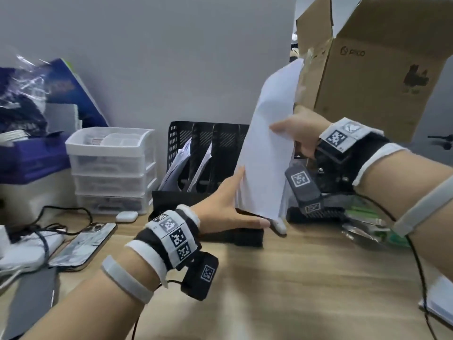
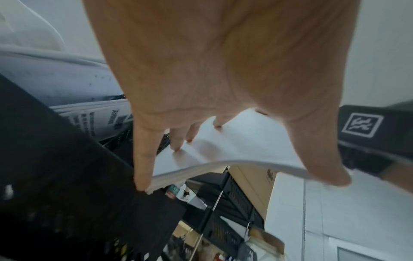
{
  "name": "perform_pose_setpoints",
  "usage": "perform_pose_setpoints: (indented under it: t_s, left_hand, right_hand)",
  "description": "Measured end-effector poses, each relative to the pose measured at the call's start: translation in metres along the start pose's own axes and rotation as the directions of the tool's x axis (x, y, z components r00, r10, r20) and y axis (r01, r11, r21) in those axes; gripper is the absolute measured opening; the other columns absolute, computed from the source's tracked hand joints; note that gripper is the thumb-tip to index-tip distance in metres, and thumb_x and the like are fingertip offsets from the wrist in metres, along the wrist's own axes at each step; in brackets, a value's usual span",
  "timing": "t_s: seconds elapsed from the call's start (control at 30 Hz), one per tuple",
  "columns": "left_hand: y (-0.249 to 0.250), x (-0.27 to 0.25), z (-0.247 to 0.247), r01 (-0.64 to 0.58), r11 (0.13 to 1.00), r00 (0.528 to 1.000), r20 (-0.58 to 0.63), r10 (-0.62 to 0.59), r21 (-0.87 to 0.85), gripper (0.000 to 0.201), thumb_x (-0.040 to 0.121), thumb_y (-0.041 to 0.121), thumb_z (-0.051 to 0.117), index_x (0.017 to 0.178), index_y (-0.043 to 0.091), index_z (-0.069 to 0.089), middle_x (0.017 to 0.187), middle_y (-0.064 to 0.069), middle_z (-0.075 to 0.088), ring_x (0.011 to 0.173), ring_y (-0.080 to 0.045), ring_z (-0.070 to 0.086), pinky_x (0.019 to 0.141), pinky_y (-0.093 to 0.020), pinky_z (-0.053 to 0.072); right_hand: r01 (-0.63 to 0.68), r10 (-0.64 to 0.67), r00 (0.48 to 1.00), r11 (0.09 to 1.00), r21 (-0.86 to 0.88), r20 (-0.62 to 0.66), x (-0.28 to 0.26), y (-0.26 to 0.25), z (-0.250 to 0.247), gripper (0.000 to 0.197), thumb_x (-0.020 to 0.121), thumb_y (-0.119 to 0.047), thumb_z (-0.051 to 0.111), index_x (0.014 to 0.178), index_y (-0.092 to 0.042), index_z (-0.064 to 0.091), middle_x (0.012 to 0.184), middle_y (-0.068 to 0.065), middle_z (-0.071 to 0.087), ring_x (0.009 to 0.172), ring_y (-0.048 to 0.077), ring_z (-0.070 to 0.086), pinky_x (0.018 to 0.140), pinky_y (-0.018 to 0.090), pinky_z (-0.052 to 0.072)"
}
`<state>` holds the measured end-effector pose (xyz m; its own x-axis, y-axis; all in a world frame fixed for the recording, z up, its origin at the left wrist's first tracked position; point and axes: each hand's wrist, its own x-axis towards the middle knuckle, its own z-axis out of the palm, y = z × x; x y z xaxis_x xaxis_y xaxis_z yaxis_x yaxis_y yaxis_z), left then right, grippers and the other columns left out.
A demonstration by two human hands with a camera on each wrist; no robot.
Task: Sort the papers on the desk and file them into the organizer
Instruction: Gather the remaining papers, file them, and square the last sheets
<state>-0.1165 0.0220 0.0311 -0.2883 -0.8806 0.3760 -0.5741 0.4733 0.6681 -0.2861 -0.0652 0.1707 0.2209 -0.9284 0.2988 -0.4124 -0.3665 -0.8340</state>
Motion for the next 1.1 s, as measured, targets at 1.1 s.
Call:
perform_pose_setpoints:
  t_s: [1.1]
  left_hand:
    - [-0.122,0.139,-0.042,0.345,0.908,0.898,-0.198,-0.393,-0.237,0.1,0.068,0.071,0.064,0.154,0.047,0.02,0.154,-0.004,0.049,0.133,-0.021,0.056,0.112,-0.043,0.044]
  right_hand:
    - [0.148,-0.152,0.988,0.953,0.263,-0.002,0.115,0.022,0.129,0.053,0.097,0.004,0.04,0.146,-0.015,0.042,0.133,0.006,0.059,0.118,0.02,0.054,0.093,0.027,0.042]
